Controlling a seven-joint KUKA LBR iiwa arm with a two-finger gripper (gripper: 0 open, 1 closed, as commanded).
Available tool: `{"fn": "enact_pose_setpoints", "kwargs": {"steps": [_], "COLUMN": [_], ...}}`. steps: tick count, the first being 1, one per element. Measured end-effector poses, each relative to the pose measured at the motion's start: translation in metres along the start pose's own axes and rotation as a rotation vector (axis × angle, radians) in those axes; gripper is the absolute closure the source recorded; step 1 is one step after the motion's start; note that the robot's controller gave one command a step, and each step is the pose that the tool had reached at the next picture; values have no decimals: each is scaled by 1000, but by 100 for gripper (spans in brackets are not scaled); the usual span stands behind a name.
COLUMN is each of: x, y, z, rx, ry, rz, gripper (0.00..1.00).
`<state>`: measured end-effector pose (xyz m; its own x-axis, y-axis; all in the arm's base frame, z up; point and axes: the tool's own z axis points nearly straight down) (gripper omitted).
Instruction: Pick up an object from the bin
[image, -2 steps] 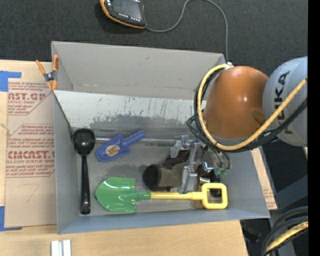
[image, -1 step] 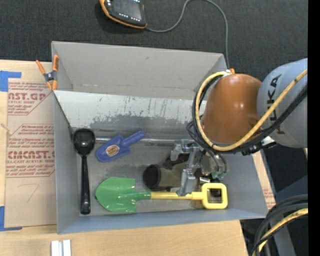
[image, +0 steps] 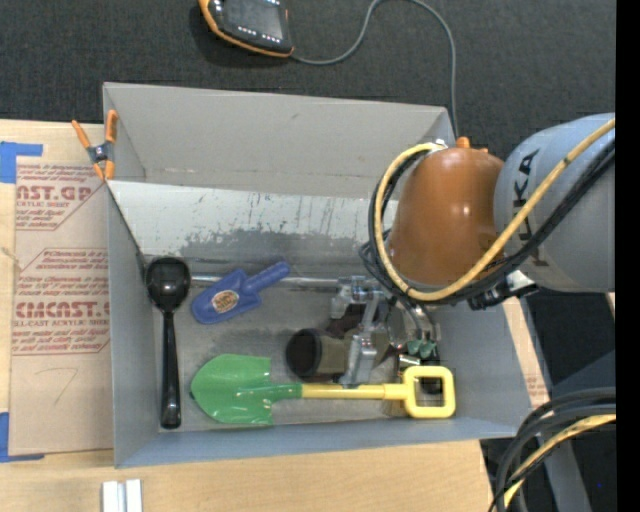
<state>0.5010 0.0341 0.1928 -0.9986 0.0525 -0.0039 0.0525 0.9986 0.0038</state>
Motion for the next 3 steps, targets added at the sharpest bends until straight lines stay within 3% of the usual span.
{"fn": "enact_pose_setpoints", "kwargs": {"steps": [1, 2, 3], "x": [-8, -9, -21], "y": [-21, -18, -32], "z": [8, 6, 8], "rx": [1, -1, 1], "ry": [1, -1, -1], "rz": [24, 36, 34], "gripper": [0, 0, 0]}}
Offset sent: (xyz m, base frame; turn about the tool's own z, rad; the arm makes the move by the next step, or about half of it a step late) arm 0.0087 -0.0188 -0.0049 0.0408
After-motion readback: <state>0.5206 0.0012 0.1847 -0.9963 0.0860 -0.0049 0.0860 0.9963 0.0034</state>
